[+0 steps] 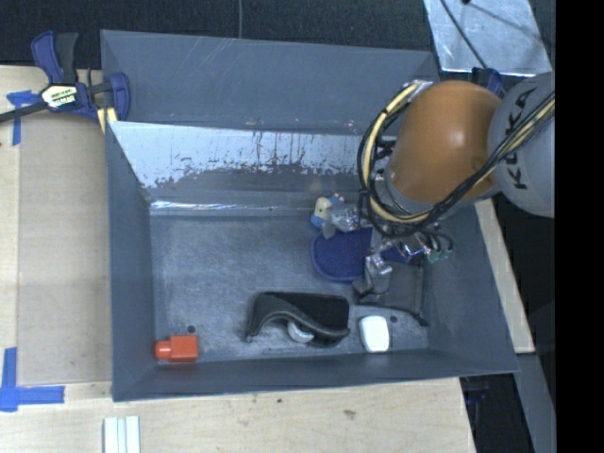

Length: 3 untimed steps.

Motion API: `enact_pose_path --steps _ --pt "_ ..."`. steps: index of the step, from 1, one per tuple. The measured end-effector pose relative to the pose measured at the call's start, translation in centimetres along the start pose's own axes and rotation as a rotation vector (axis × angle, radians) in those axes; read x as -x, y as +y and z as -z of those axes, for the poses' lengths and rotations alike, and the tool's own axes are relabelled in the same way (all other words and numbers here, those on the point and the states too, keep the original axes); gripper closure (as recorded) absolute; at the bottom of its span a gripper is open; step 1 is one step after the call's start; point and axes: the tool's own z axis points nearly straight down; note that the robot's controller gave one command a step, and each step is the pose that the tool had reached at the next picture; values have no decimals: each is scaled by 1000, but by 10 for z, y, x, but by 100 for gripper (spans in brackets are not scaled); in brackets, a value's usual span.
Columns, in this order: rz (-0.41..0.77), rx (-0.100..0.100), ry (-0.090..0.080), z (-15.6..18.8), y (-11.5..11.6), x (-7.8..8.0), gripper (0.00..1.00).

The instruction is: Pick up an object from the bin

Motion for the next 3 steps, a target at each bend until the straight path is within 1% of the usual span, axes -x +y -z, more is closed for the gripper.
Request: enact_pose_path --steps 1,2,3 --pt "-207 -1 -10 -78 -54 2 0" --pt "-205 -3 -13 -73 -54 4 100" --pt "-223 -8 -15 -72 30 59 100"
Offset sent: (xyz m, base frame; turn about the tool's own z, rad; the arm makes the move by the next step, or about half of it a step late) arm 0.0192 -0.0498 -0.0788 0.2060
